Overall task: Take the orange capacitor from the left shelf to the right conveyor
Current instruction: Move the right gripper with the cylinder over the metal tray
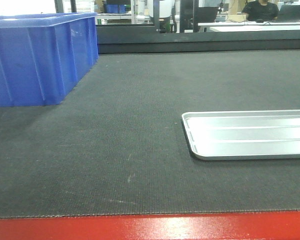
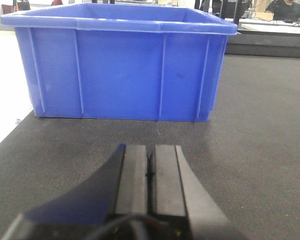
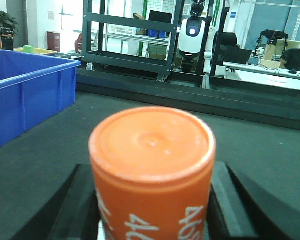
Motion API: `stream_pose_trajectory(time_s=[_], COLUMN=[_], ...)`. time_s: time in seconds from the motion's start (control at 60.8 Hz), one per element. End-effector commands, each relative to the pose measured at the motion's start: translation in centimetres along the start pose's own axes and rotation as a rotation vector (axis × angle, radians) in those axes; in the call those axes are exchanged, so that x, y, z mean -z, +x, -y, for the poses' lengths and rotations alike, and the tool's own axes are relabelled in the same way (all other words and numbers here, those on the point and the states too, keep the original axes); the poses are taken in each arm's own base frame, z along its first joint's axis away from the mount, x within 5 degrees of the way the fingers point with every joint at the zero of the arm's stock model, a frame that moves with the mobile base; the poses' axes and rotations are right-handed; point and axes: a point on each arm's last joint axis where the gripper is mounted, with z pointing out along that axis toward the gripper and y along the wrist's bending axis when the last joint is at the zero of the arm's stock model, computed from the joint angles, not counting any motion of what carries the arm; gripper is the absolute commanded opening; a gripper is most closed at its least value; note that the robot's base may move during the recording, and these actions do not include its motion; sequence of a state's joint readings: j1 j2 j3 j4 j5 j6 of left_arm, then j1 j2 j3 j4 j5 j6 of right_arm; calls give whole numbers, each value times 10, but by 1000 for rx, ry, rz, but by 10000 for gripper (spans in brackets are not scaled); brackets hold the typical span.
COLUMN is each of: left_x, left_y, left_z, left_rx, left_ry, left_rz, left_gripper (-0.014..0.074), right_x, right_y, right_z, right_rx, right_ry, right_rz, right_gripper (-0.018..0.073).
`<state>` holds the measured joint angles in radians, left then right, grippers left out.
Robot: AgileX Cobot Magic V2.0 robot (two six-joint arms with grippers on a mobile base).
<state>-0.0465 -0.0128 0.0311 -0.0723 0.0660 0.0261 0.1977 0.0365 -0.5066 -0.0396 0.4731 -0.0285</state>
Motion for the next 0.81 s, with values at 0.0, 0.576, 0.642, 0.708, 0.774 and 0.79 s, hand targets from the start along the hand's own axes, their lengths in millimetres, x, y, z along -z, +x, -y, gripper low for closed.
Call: stream_pose_trajectory(time_s=[0.0, 0.576, 0.642, 0.708, 0.774, 0.79], left_x=[1, 1, 1, 1, 1, 1], left_y=[-10, -10, -10, -10, -10, -10], left_z=[0, 0, 0, 0, 0, 0], left_rx=[3, 3, 3, 3, 3, 3], left_ry=[-3, -3, -3, -3, -3, -3], left_rz=[105, 105, 105, 105, 105, 105], left_gripper=[-127, -127, -127, -127, -127, -127], right_x=[0, -84, -110, -130, -145, -149], right_y=[-15, -45, -39, -30, -17, -12], right_z=[1, -1, -2, -2, -3, -3], right_rx=[16, -49, -52, -52, -53, -53], right_ry=[10, -22, -24, -22, -19, -18], right_rz=[104, -20, -60, -68, -55, -48], right_gripper=[55, 55, 55, 55, 55, 55])
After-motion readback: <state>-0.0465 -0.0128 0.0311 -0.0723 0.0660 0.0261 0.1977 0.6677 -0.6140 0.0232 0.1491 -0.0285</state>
